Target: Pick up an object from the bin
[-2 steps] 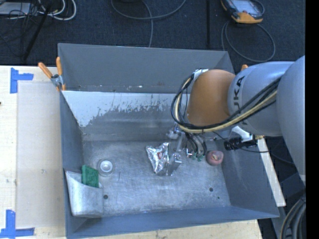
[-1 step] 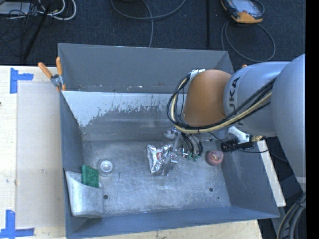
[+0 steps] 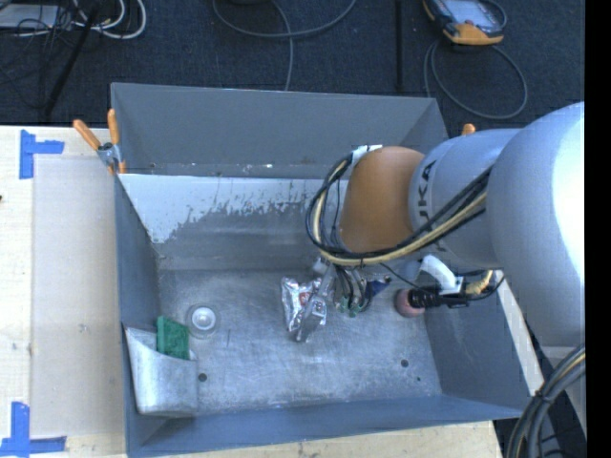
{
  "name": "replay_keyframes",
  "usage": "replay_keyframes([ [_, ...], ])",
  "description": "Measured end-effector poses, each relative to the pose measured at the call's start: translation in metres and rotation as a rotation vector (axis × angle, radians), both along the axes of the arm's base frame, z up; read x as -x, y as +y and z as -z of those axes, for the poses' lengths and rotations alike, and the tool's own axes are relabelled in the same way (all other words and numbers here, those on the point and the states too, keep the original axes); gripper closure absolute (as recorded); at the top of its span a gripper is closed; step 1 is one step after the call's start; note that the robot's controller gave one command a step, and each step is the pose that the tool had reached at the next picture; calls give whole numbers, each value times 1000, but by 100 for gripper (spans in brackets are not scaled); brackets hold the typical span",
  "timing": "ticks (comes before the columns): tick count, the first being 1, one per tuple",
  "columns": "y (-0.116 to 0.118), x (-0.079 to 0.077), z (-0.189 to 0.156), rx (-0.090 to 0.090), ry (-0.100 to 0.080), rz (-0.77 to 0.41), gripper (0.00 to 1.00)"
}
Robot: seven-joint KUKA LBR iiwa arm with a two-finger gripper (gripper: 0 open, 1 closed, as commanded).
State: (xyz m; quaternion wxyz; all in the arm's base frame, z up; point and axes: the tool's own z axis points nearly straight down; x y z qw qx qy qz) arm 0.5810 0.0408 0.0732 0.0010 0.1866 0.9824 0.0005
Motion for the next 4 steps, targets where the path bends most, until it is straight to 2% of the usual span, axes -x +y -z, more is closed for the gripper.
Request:
replay_keyframes([
  [1, 0, 0, -1, 0, 3, 0, 0],
  [2, 0, -2, -3, -2, -1, 1, 100],
  [3, 1, -4, -79, -1, -5, -1, 100],
  [4, 1, -5, -103, 0, -1, -4, 100],
])
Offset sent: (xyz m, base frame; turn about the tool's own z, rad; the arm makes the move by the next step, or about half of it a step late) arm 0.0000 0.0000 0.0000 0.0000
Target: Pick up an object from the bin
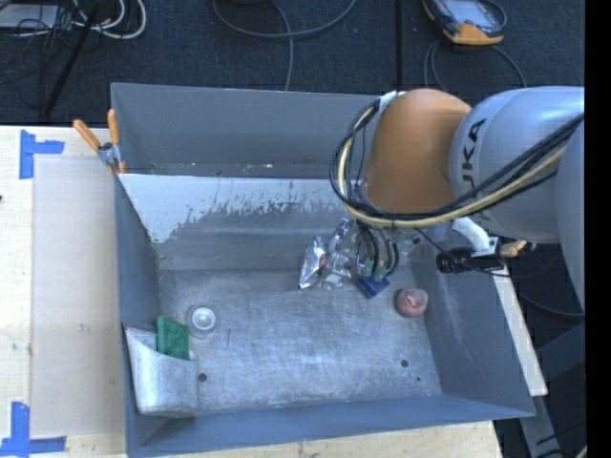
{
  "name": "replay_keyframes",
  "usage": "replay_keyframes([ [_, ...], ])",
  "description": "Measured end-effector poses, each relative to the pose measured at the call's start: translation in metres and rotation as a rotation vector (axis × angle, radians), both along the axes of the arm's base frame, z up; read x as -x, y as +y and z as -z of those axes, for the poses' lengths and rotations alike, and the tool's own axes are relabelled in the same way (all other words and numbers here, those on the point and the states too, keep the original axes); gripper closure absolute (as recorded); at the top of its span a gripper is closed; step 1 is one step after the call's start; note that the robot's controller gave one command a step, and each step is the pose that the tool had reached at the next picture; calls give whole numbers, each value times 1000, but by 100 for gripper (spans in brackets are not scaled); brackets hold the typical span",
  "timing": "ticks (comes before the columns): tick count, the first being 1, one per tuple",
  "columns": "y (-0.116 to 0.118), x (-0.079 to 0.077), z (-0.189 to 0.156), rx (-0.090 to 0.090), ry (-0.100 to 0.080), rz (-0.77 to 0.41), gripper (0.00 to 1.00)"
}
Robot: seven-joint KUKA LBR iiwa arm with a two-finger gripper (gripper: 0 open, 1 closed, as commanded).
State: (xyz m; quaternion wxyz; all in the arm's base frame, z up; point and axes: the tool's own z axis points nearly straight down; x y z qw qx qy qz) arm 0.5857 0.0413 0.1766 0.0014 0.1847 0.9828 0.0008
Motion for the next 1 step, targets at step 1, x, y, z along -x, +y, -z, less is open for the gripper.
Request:
replay_keyframes([
  [1, 0, 0, -4, 1, 2, -2, 100],
])
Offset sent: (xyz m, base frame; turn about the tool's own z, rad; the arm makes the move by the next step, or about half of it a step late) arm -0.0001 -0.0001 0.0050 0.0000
